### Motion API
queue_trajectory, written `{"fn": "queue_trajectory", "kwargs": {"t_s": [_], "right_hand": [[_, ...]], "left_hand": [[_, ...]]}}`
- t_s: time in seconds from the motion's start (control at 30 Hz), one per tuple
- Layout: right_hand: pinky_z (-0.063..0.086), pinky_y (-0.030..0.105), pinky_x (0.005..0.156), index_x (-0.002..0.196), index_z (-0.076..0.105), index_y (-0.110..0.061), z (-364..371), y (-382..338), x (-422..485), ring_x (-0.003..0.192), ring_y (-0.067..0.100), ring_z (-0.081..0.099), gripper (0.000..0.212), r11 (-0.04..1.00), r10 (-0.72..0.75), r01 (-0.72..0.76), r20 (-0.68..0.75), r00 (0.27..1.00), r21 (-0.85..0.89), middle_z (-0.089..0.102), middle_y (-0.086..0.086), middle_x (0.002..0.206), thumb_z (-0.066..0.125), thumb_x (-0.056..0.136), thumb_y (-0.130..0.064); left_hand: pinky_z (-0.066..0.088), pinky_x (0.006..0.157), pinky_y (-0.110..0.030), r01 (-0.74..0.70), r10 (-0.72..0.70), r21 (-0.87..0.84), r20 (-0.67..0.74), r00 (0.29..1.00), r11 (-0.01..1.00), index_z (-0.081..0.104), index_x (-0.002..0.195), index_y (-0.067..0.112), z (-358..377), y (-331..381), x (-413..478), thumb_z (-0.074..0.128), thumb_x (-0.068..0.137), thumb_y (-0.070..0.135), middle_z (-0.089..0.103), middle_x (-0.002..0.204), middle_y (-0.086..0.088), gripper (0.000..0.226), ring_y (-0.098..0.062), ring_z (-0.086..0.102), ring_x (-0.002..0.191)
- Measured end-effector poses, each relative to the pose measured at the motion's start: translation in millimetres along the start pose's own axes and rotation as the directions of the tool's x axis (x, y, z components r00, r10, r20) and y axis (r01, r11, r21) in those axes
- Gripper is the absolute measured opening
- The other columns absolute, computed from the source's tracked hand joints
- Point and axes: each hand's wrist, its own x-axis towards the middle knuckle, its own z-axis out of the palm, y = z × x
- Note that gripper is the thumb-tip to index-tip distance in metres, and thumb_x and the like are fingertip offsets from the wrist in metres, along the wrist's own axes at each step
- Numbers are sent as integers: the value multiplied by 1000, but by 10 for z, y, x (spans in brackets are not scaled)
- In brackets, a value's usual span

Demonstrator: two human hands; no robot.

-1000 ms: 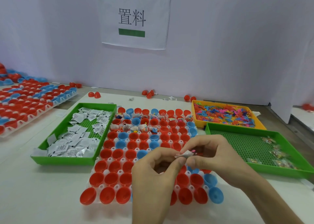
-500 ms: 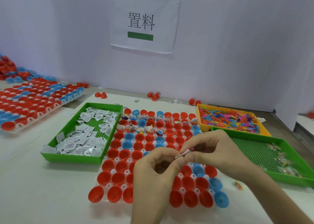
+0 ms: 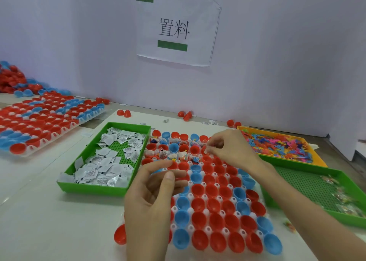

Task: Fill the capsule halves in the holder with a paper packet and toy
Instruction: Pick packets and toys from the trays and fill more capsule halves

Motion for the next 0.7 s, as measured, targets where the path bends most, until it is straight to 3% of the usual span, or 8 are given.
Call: {"fn": "queue_trajectory", "kwargs": {"t_s": [0.23, 0.43, 0.57, 0.7], "right_hand": [[38, 5, 60, 93, 80, -23, 174, -1, 7, 70, -5, 59, 8, 996, -8, 17, 101, 995, -84, 57, -24, 73, 76, 87, -19], [41, 9, 63, 93, 78, -19, 202, -40, 33, 76, 2, 59, 7, 987, -4, 37, 213, 977, -155, 64, -12, 91, 72, 90, -19], [41, 9, 63, 97, 78, -17, 234, -46, 43, 77, 4, 60, 10, 984, 8, 34, 234, 972, -176, 67, -7, 97, 69, 92, -18], [43, 9, 63, 97, 77, -21, 223, -11, 40, 76, 3, 61, 10, 991, 25, 0, 180, 983, -135, 68, -10, 89, 74, 89, -23]], "left_hand": [[58, 63, -20, 3, -3, -4, -27, 1000, 1000, 70, 97, 13, -30, -24, 8, 56, 94, -6, 76, 80, -9, 23, -24, 75, 72], [57, 63, -20, -14, 15, 14, -46, 999, 1000, 71, 95, 15, -40, -13, 17, 57, 93, -4, 76, 80, -8, 24, -24, 74, 71], [58, 63, -21, -14, 16, 29, -58, 998, 999, 71, 95, 16, -45, -9, 17, 58, 92, -4, 76, 80, -8, 24, -24, 74, 71], [58, 64, -20, -13, 16, 51, -62, 998, 999, 71, 92, 18, -58, -12, 8, 59, 93, -6, 76, 79, -8, 27, -21, 74, 70]]}}
